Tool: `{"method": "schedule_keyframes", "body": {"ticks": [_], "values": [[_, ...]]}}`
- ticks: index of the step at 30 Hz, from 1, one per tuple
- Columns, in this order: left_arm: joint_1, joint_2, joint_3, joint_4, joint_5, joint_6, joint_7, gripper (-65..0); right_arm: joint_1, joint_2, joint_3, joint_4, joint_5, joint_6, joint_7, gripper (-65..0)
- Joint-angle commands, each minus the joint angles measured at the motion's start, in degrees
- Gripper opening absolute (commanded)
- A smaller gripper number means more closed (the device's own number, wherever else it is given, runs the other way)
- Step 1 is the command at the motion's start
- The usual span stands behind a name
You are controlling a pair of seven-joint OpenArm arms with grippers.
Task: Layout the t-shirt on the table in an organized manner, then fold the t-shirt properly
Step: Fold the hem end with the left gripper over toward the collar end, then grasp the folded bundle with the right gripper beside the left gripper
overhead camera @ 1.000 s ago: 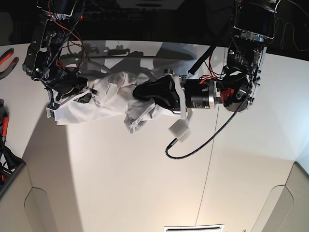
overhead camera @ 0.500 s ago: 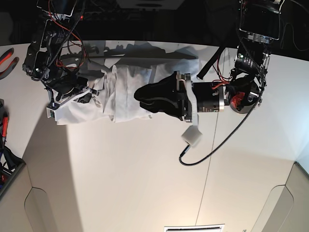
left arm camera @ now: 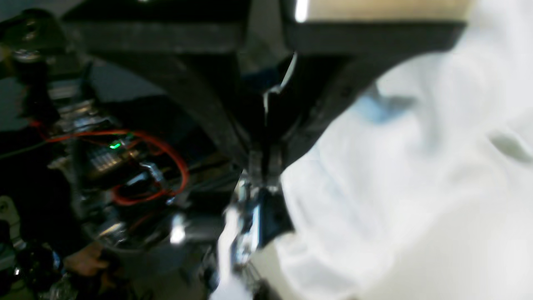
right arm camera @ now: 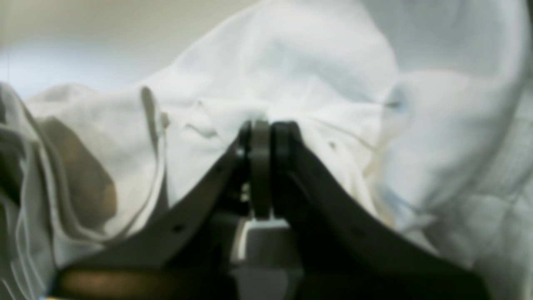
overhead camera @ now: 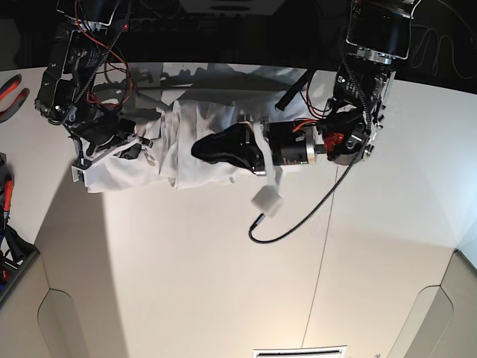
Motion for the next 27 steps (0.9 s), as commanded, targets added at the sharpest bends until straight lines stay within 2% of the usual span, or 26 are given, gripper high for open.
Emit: {"method": "schedule_keyframes", "body": {"ticks": [1,5,8,10,13,14,16,17,18,23,27], "values": [[-0.94,0.28,1.05,-0.7,-0.57,-0.54,-2.27,-65.0,0.0,0.33,0.02,0.61,-0.55,0.0,-0.9,-65.0],[-1.25,0.31,4.33,-7.5,8.74,-0.54,-10.51,-65.0,0.0,0.33,0.02,0.61,-0.52,0.0,-0.9,-65.0],[-2.21,0.24,4.13,-13.0,17.38,-0.54,-16.09,-65.0,0.0,0.46,0.02,0.63,-0.52,0.0,-1.31,-65.0],[-2.93,0.24,3.32,-16.33,20.85,-0.09,-18.27,-65.0,0.17,1.18,0.02,0.7,0.61,0.07,-2.6,-65.0],[-3.61,0.15,1.33,-19.65,22.21,1.09,-19.54,-65.0,1.86,3.23,0.02,1.16,4.39,1.77,-5.77,-65.0],[-3.65,0.09,0.85,-20.13,22.21,1.09,-19.52,-65.0,2.67,3.91,0.04,1.46,5.64,2.64,-7.08,-62.6],[-3.65,-0.09,0.13,-20.24,22.23,1.07,-19.47,-65.0,4.26,5.31,0.04,2.19,7.48,3.93,-9.9,-45.4],[-3.65,-0.2,-0.07,-20.24,22.21,1.07,-19.47,-65.0,4.94,5.97,0.04,2.6,7.65,4.31,-11.23,-39.4],[-3.67,-0.22,-0.07,-20.24,22.23,1.07,-19.47,-65.0,5.53,6.67,0.04,3.06,7.45,4.79,-12.13,-36.4],[-3.8,-0.2,-0.07,-20.24,23.39,1.07,-19.47,-65.0,5.77,10.99,2.14,3.67,3.89,4.63,-12.7,-36.1],[-3.8,-0.17,-0.07,-20.24,23.65,1.07,-19.5,-65.0,5.55,12.41,8.81,3.63,5.01,4.81,-12.68,-36.1]]}}
